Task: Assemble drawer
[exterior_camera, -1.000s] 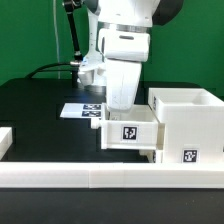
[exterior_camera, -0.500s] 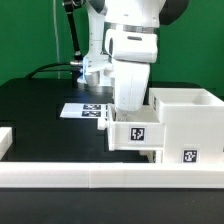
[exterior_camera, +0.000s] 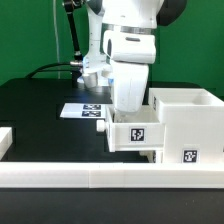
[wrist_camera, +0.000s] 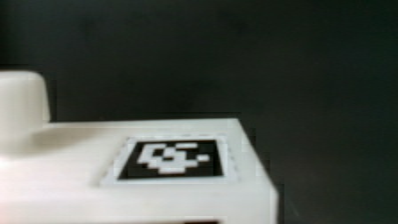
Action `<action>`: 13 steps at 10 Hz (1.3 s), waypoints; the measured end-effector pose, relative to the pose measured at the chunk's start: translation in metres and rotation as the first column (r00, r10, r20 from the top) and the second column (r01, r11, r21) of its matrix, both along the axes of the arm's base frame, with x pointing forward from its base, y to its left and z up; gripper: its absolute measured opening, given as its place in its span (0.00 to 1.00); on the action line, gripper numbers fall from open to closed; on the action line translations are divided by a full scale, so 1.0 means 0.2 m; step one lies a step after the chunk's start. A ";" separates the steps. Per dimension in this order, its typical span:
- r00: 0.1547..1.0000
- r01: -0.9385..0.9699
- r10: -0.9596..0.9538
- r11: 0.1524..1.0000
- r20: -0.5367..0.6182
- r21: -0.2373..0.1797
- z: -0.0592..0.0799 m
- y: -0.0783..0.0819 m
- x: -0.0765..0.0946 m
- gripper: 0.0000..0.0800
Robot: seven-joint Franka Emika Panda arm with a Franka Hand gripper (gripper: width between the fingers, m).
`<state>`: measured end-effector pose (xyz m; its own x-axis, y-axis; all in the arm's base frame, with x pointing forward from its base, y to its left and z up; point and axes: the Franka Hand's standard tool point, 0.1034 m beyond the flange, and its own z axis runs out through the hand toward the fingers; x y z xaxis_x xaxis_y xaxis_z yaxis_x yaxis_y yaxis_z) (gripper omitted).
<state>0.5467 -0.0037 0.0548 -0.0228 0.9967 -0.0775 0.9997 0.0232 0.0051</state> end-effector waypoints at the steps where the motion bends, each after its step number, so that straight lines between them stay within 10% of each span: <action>1: 1.000 0.000 0.000 1.000 0.000 0.000 0.00 0.00 0.00 0.05; 13: 0.999 0.048 -0.048 0.999 -0.004 -0.002 0.00 0.03 0.00 0.15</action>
Offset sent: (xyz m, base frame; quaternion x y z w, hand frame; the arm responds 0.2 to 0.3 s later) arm -0.0038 0.0084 -0.0001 0.0009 -0.0112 -0.0299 0.9995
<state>0.5465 0.0028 0.0543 0.0246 0.9966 -0.0790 0.9997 -0.0246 0.0008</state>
